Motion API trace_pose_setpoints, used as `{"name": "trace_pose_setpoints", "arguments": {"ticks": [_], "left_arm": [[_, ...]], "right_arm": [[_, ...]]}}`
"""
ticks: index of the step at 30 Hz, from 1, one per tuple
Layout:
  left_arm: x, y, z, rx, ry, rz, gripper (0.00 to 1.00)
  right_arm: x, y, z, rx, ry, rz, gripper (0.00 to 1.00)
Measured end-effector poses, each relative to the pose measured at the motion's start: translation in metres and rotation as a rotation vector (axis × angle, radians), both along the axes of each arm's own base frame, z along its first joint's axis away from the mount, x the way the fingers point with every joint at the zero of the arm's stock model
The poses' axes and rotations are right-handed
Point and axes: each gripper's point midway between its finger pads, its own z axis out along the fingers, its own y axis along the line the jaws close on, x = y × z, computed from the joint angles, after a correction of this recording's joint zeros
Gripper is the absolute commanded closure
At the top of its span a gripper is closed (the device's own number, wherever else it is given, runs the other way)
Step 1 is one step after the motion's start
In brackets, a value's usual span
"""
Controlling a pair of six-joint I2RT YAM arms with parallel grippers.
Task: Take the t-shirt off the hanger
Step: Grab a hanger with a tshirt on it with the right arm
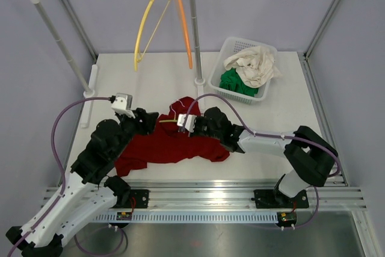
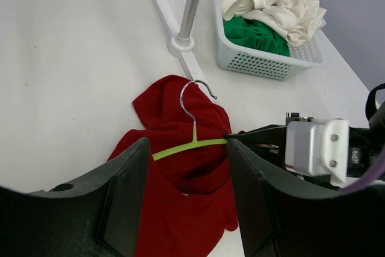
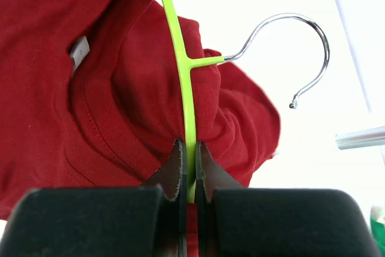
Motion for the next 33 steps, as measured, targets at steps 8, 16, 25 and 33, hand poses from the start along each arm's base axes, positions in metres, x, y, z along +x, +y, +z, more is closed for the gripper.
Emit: {"name": "trace_pose_setpoints", "arguments": {"ticks": [8, 16, 25, 33], "left_arm": [[0.000, -0.015, -0.002, 0.008, 0.015, -0.070, 0.43], [-0.001, -0.020, -0.002, 0.006, 0.016, -0.101, 0.36], [-0.002, -0.028, -0.004, 0.009, 0.024, -0.140, 0.32], [-0.008, -0.040, -0.001, -0.003, 0.016, -0.220, 0.31]], "right_arm": [[-0.028, -0.005, 0.034, 0.060, -0.057, 0.049, 1.00], [-0.038, -0.002, 0.047, 0.080, -0.080, 0.075, 1.00], [-0.062, -0.001, 0.051, 0.083, -0.105, 0.124, 1.00], [-0.076, -0.007, 0.071, 0.120, -0.144, 0.145, 1.00]]}}
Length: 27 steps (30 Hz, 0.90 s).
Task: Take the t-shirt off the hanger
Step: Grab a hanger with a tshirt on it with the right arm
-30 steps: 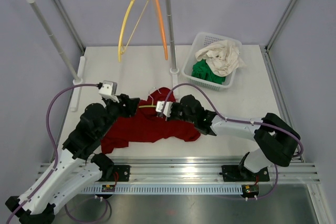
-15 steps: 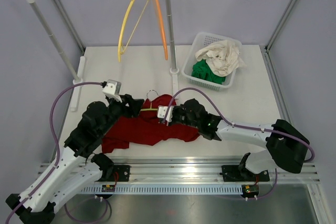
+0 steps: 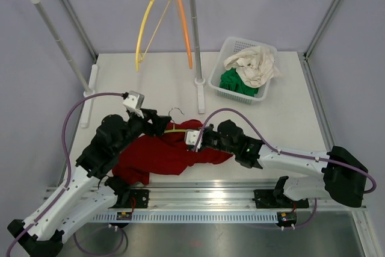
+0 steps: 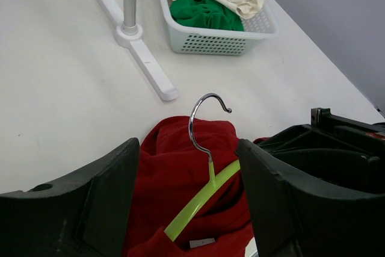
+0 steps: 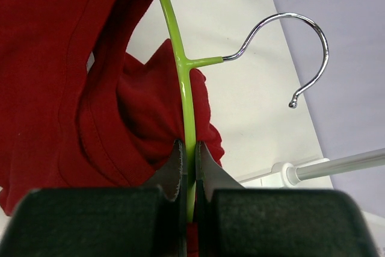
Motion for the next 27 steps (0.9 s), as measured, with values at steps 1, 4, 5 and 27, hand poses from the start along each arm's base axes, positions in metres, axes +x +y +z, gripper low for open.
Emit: {"name": "trace_pose_setpoints", "arguments": {"ticks": [1, 4, 5, 27], "left_arm": [[-0.001, -0.002, 0.001, -0.004, -0.004, -0.013, 0.32], [-0.005, -0.009, 0.005, -0.017, -0.016, -0.060, 0.38], [-0.006, -0.012, 0.005, -0.017, -0.016, -0.078, 0.38], [-0.009, -0.043, -0.018, 0.027, 0.071, -0.244, 0.50]], "right_arm": [[-0.001, -0.001, 0.002, 0.003, -0.005, -0.001, 1.00], [-0.003, -0.005, 0.009, 0.015, -0.015, 0.000, 1.00], [-0.004, -0.007, 0.010, 0.018, -0.017, 0.001, 1.00], [-0.007, -0.012, 0.018, 0.033, -0.038, -0.003, 1.00]]}}
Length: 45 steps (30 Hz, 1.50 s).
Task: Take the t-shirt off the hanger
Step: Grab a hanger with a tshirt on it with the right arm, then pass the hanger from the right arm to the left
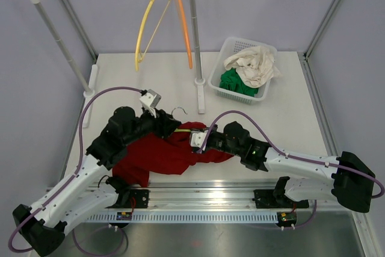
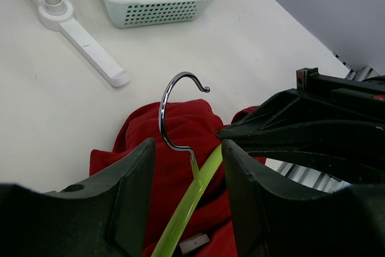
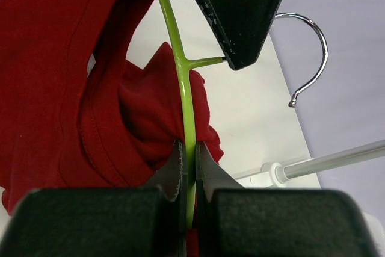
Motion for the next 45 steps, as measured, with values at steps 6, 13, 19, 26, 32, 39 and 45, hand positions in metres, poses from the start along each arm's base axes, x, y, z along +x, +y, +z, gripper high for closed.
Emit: {"name": "trace_pose_setpoints", "arguments": {"ticks": [6, 13, 19, 26, 32, 39, 45], "left_arm": [[0.001, -0.004, 0.000, 0.008, 0.006, -0.019, 0.54], [0.002, -0.005, 0.000, 0.013, 0.006, -0.025, 0.85], [-0.003, -0.012, 0.011, -0.024, 0.000, -0.059, 1.00], [-0.005, -0.012, 0.014, -0.033, -0.004, -0.064, 1.00], [-0.007, -0.010, 0.018, -0.040, -0.016, -0.064, 1.00], [-0.007, -0.010, 0.019, -0.041, -0.018, -0.064, 1.00], [-0.007, -0.010, 0.019, -0.041, -0.019, -0.064, 1.00]], "right_arm": [[0.001, 0.000, 0.000, -0.001, -0.003, -0.003, 1.00], [0.001, -0.001, 0.000, -0.001, -0.004, -0.007, 1.00], [0.005, -0.003, 0.001, -0.003, -0.012, -0.029, 1.00], [0.005, -0.002, 0.003, 0.002, -0.020, -0.028, 1.00], [0.005, -0.001, 0.007, 0.013, -0.029, -0.022, 1.00], [0.005, 0.000, 0.007, 0.014, -0.032, -0.021, 0.99], [0.005, 0.001, 0.007, 0.013, -0.032, -0.019, 1.00]]}}
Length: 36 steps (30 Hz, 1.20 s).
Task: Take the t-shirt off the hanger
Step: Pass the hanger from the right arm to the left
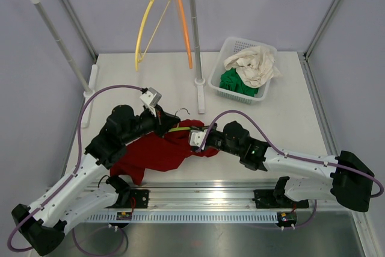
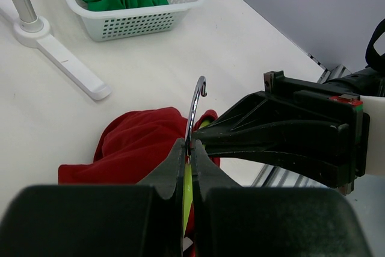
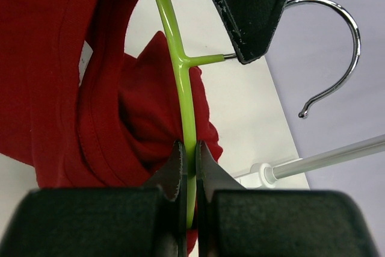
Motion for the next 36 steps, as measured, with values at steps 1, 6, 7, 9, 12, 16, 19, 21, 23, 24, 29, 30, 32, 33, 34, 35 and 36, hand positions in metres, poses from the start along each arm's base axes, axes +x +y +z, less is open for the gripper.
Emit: {"name": "trace_pose_setpoints", "arguments": {"ticks": [1, 6, 7, 9, 12, 16, 19, 21, 23, 24, 29, 30, 32, 33, 34, 35, 36], "left_arm": [[0.000, 0.000, 0.000, 0.000, 0.000, 0.000, 0.99], [0.003, 0.002, -0.002, 0.014, -0.011, 0.011, 0.75], [0.004, 0.002, -0.002, 0.015, -0.012, 0.011, 0.73], [0.004, 0.002, -0.002, 0.017, -0.015, 0.010, 0.70], [0.004, 0.002, -0.002, 0.019, -0.017, 0.009, 0.67], [0.005, 0.002, -0.003, 0.023, -0.015, 0.009, 0.62], [0.006, 0.001, -0.006, 0.028, -0.008, 0.009, 0.62], [0.006, 0.001, -0.007, 0.030, -0.005, 0.009, 0.67], [0.006, 0.001, -0.007, 0.031, -0.005, 0.009, 0.79], [0.006, 0.001, -0.007, 0.032, -0.007, 0.009, 0.85], [0.005, 0.000, -0.005, 0.025, -0.007, 0.002, 1.00], [0.005, 0.000, -0.005, 0.025, -0.006, 0.001, 1.00], [0.005, 0.000, -0.006, 0.023, 0.000, 0.004, 1.00], [0.005, 0.000, -0.006, 0.023, 0.001, 0.005, 1.00], [0.005, 0.000, -0.006, 0.022, 0.001, 0.005, 1.00], [0.005, 0.000, -0.006, 0.022, 0.003, 0.005, 1.00], [0.005, 0.000, -0.006, 0.021, 0.002, 0.006, 1.00]], "right_arm": [[0.000, 0.000, 0.000, -0.001, 0.000, 0.000, 1.00], [0.000, 0.001, 0.000, 0.000, 0.000, 0.003, 1.00], [0.000, 0.001, 0.000, -0.001, 0.001, 0.003, 1.00], [0.000, 0.001, -0.001, -0.005, 0.003, 0.003, 1.00], [-0.001, 0.000, -0.003, -0.013, 0.008, 0.003, 1.00], [-0.002, -0.001, -0.007, -0.026, 0.016, 0.004, 1.00], [-0.002, -0.001, -0.009, -0.033, 0.021, 0.007, 1.00], [-0.003, -0.001, -0.010, -0.038, 0.025, 0.012, 1.00], [-0.004, 0.000, -0.011, -0.038, 0.025, 0.016, 1.00], [-0.005, 0.000, -0.011, -0.038, 0.025, 0.018, 1.00], [-0.006, 0.000, -0.012, -0.042, 0.030, 0.024, 1.00], [-0.006, 0.000, -0.012, -0.043, 0.030, 0.024, 1.00], [-0.006, 0.000, -0.012, -0.043, 0.031, 0.024, 1.00], [-0.006, 0.000, -0.012, -0.043, 0.031, 0.024, 1.00], [-0.006, 0.000, -0.013, -0.044, 0.031, 0.024, 1.00], [-0.006, 0.000, -0.013, -0.044, 0.031, 0.024, 1.00], [-0.006, 0.000, -0.013, -0.044, 0.031, 0.024, 1.00]]}}
